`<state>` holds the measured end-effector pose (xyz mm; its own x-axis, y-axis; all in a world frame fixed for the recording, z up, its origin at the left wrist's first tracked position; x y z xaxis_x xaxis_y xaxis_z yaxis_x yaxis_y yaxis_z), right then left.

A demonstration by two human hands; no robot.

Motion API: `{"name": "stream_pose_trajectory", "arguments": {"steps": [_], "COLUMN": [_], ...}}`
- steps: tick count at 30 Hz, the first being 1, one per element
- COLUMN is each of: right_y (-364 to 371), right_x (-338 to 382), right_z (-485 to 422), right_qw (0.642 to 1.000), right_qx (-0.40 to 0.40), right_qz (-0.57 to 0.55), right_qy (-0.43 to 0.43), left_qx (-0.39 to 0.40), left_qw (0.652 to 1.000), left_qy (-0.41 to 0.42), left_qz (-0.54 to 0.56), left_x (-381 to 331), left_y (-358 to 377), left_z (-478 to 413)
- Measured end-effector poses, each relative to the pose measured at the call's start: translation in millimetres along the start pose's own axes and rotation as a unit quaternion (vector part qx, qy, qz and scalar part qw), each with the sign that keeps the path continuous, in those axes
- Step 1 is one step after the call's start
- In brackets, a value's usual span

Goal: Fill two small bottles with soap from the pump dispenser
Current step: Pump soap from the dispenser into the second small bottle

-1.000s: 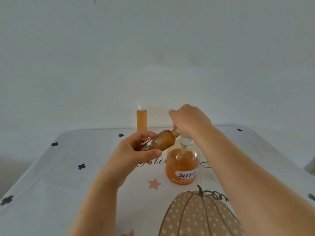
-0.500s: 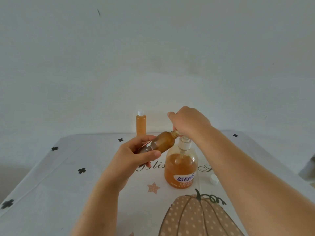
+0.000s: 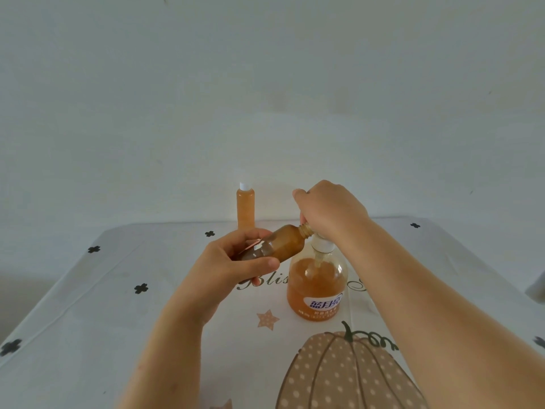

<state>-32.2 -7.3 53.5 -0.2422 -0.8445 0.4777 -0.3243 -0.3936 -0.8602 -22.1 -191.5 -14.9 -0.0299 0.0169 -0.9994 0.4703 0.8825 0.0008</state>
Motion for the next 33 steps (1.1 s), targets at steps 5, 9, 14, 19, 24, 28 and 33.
{"name": "stream_pose_trajectory", "arguments": {"steps": [5,9,14,19,24,28,33], "right_y": [0,-8,-15,-9,-9,0,3], "right_x": [0,3,8,8,7,2,0], "right_z": [1,1,1,1,0,0,-1], "right_qw": [1.0,1.0,0.999,0.999,0.999,0.999,1.0], "right_qx": [0.006,0.016,0.026,0.035,0.024,0.027,0.022], "right_qz": [-0.005,0.002,0.03,0.019,0.023,0.018,0.005], "right_qy": [0.005,0.005,0.003,0.008,-0.002,-0.009,-0.009], "left_qx": [0.0,0.006,0.015,0.008,0.007,-0.007,-0.007], "left_qw": [1.0,1.0,0.999,0.999,0.999,1.0,1.0], "left_qy": [0.004,0.009,0.03,0.036,0.035,0.018,0.015], "left_qz": [0.007,0.017,0.017,0.03,0.028,0.011,0.002], "left_x": [-2,-3,-7,-8,-7,-1,-1], "left_y": [3,3,4,3,2,-2,-3], "left_z": [2,2,3,4,3,0,-1]}}
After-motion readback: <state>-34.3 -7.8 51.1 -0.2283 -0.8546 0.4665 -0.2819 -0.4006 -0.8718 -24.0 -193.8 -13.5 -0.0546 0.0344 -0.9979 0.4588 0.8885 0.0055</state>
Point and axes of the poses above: each hand's wrist, its own z-axis away from the middle knuckle, its own y-axis out of the palm, x = y × z, the point moved 8 cm from there along -z, towards the middle knuckle, and after that the axes turned 4 degrees about -y, right-handed, at the moved point
